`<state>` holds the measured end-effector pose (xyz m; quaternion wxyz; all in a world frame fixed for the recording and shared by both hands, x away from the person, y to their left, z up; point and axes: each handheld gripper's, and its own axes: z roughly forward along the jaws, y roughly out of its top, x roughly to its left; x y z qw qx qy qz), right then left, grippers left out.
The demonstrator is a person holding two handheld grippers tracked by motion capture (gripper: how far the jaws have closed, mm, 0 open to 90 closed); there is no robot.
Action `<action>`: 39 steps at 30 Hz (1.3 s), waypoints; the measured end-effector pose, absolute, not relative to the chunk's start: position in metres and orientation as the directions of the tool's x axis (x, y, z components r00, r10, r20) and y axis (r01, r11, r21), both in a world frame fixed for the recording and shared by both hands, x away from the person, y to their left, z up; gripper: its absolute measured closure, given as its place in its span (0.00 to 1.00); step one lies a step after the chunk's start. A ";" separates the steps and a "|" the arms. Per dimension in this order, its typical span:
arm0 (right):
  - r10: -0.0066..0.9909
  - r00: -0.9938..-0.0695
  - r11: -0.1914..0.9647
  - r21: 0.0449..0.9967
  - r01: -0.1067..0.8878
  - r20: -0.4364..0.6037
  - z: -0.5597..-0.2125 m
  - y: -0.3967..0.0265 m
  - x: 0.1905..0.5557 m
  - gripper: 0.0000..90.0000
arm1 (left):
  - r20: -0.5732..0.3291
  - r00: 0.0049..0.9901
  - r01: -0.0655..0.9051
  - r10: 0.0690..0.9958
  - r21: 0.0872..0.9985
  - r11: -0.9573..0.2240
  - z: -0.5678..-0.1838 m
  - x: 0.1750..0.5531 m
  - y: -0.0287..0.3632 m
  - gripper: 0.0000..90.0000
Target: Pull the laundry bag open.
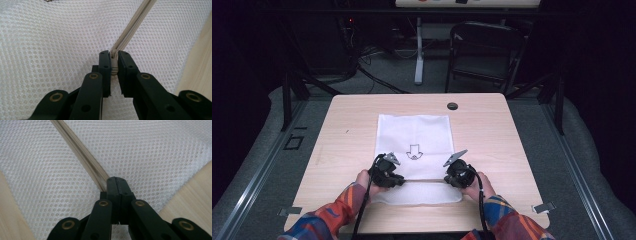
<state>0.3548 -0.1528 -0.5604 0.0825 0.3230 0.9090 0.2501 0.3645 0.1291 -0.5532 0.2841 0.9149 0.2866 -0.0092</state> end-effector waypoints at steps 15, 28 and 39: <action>0.629 -0.777 0.668 0.504 0.548 0.011 -0.560 -0.153 0.355 1.00 | -0.177 0.806 0.567 0.565 0.505 -0.651 -0.550 0.364 0.151 0.90; 0.635 -0.772 0.660 0.511 0.551 0.013 -0.561 -0.152 0.354 1.00 | -0.171 0.795 0.579 0.582 0.501 -0.644 -0.548 0.364 0.163 0.90; 0.629 -0.777 0.669 0.502 0.548 0.010 -0.560 -0.152 0.354 1.00 | -0.167 0.783 0.590 0.600 0.505 -0.630 -0.545 0.363 0.172 0.90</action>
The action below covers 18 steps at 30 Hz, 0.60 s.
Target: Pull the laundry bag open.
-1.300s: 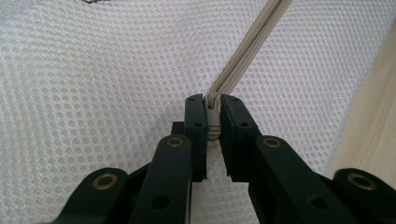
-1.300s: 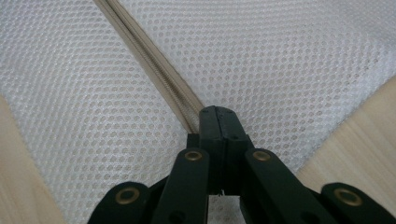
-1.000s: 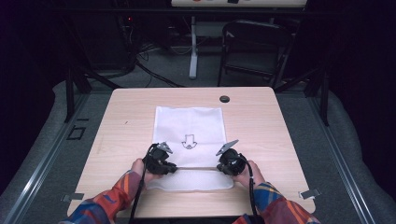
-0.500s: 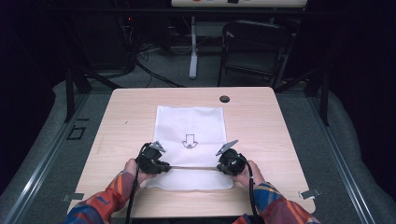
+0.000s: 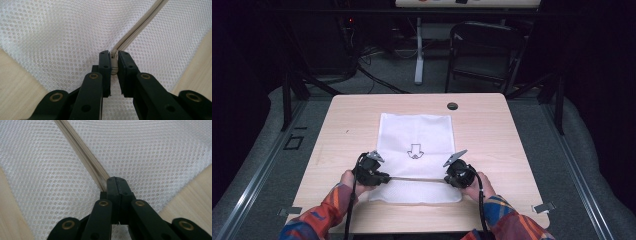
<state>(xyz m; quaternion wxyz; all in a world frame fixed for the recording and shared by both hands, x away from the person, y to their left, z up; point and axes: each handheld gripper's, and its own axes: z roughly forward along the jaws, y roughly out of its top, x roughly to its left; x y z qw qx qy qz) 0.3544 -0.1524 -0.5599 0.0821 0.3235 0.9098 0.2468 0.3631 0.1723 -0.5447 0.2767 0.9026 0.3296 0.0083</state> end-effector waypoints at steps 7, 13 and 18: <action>0.632 -0.775 0.665 0.505 0.550 0.011 -0.560 -0.152 0.354 1.00 | -0.170 0.767 0.608 0.618 0.498 -0.618 -0.545 0.363 0.180 0.90; 0.626 -0.779 0.670 0.505 0.545 0.010 -0.560 -0.153 0.355 1.00 | -0.167 0.755 0.621 0.634 0.496 -0.607 -0.544 0.361 0.188 0.90; 0.627 -0.779 0.669 0.502 0.548 0.015 -0.560 -0.154 0.355 1.00 | -0.169 0.745 0.631 0.645 0.489 -0.602 -0.544 0.361 0.195 0.90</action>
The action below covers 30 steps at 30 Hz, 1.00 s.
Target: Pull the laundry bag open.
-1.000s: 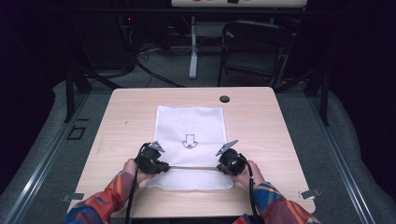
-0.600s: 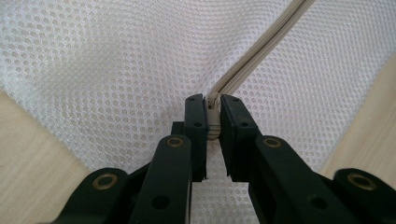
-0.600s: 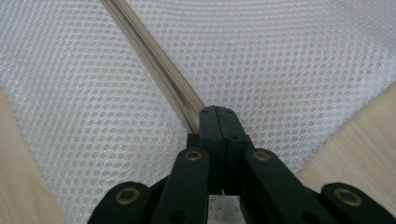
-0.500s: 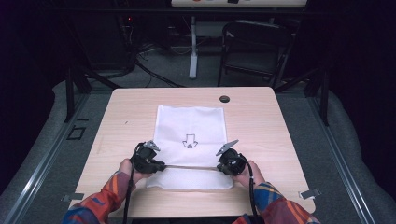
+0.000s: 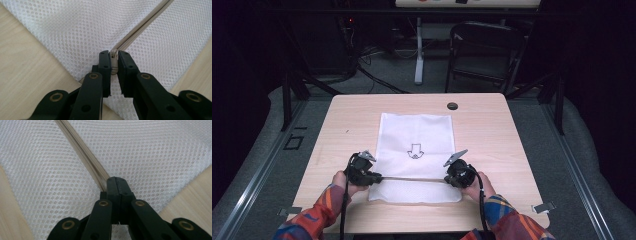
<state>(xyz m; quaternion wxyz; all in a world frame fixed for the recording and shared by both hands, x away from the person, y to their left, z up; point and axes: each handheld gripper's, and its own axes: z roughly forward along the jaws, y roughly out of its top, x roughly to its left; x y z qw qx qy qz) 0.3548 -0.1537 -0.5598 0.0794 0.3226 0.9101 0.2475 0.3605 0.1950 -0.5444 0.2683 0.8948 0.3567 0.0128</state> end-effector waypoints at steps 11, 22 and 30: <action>0.627 -0.779 0.668 0.505 0.546 0.013 -0.560 -0.154 0.354 1.00 | -0.165 0.717 0.657 0.677 0.485 -0.578 -0.545 0.357 0.212 0.90; 0.630 -0.777 0.662 0.511 0.548 0.017 -0.561 -0.154 0.354 1.00 | -0.162 0.680 0.692 0.715 0.464 -0.553 -0.547 0.356 0.230 0.90; 0.606 -0.795 0.684 0.526 0.505 -0.026 -0.562 -0.153 0.351 1.00 | -0.155 0.683 0.692 0.714 0.450 -0.564 -0.548 0.356 0.228 0.90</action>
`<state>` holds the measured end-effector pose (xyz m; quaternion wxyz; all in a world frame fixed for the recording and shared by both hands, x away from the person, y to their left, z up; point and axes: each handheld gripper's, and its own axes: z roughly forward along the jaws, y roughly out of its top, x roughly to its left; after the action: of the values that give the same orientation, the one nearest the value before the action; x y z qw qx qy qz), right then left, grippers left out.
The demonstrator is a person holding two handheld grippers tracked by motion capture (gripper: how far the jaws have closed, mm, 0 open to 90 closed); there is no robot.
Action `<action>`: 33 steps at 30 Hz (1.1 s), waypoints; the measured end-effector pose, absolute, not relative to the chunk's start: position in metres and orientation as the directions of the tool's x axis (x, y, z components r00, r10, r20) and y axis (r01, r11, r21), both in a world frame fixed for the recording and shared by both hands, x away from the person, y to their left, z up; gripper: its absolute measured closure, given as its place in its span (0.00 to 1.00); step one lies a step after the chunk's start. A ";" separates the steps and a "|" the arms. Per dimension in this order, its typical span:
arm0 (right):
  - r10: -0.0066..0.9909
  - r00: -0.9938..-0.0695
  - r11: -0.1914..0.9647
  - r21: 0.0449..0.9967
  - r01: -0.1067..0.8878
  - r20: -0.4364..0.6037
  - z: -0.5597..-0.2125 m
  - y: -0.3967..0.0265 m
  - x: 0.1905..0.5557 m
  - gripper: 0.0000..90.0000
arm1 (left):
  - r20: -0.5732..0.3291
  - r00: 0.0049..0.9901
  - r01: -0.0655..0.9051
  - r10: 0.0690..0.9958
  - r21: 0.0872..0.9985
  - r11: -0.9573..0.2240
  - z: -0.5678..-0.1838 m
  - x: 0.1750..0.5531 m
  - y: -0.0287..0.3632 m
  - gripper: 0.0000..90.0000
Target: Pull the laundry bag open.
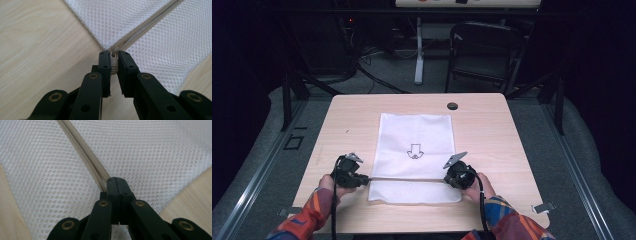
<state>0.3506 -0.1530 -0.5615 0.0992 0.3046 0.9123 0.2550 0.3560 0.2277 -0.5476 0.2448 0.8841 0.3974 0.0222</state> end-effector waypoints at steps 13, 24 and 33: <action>0.628 -0.777 0.646 0.578 0.499 -0.031 -0.540 -0.159 0.346 0.29 | -0.128 0.649 0.700 0.750 0.487 -0.523 -0.539 0.358 0.232 0.26; 0.733 -0.681 0.556 0.576 0.599 0.000 -0.526 -0.204 0.345 0.02 | -0.127 0.588 0.735 0.799 0.495 -0.463 -0.540 0.362 0.245 0.14; 0.794 -0.603 0.473 0.549 0.689 0.073 -0.536 -0.243 0.348 0.00 | -0.131 0.560 0.760 0.818 0.475 -0.444 -0.546 0.367 0.249 0.05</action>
<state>0.3480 -0.2433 -0.5364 0.0964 0.4349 0.8528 0.2726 0.3669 0.2487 -0.5460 0.2480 0.8476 0.4655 0.0587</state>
